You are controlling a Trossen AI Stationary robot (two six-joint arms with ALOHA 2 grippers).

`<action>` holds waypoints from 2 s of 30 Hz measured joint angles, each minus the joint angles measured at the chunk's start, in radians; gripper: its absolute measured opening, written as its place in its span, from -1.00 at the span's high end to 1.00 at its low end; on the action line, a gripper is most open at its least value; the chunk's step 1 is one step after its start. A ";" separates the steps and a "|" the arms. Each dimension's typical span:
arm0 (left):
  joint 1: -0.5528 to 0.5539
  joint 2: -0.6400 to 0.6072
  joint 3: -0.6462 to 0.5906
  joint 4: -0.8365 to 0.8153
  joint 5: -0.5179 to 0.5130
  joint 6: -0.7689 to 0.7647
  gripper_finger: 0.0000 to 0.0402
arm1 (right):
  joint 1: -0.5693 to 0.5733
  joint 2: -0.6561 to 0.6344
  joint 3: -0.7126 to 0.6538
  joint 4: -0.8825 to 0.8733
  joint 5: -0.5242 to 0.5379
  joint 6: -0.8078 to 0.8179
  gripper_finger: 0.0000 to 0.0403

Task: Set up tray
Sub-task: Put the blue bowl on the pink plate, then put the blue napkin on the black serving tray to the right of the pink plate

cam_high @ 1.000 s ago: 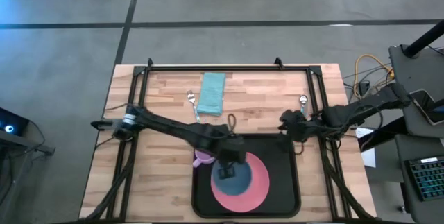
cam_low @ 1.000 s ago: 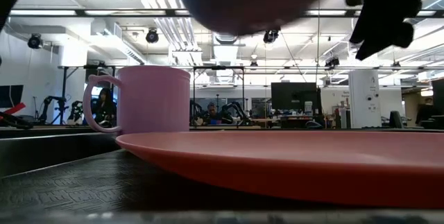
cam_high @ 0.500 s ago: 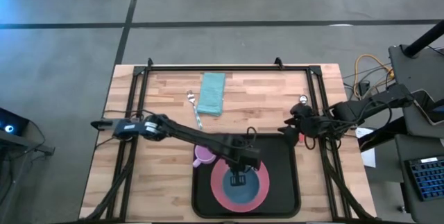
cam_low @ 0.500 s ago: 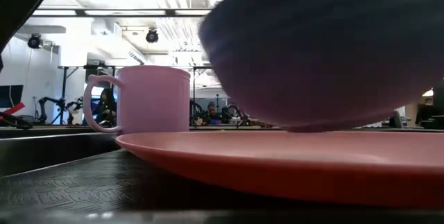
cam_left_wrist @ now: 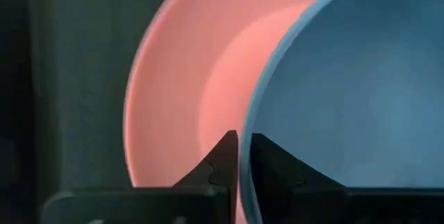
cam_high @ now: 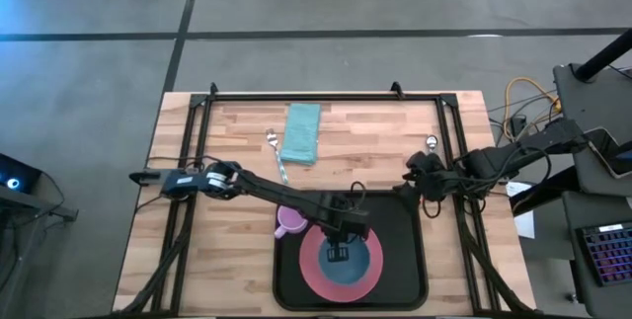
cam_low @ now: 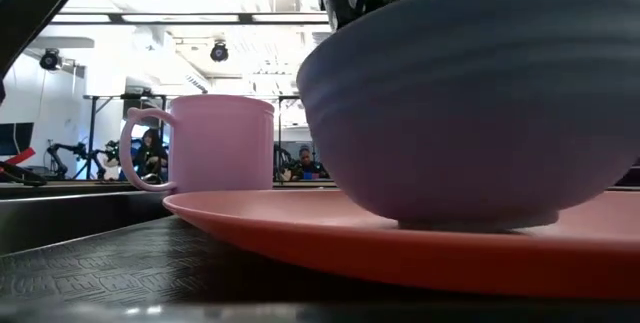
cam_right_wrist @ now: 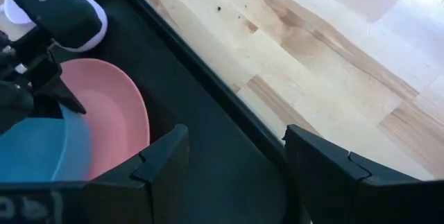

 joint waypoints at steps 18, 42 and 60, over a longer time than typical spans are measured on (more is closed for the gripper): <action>0.002 -0.154 0.111 -0.264 -0.132 -0.198 0.29 | 0.000 0.004 -0.001 0.000 0.015 -0.015 -0.11; 0.299 -0.955 -1.041 0.307 -0.378 -1.121 0.29 | 0.000 0.005 -0.002 -0.020 0.063 0.120 -0.11; 0.285 -1.081 -1.102 0.283 -0.409 -0.964 0.29 | -0.249 0.108 -0.006 0.105 -0.045 0.266 -0.11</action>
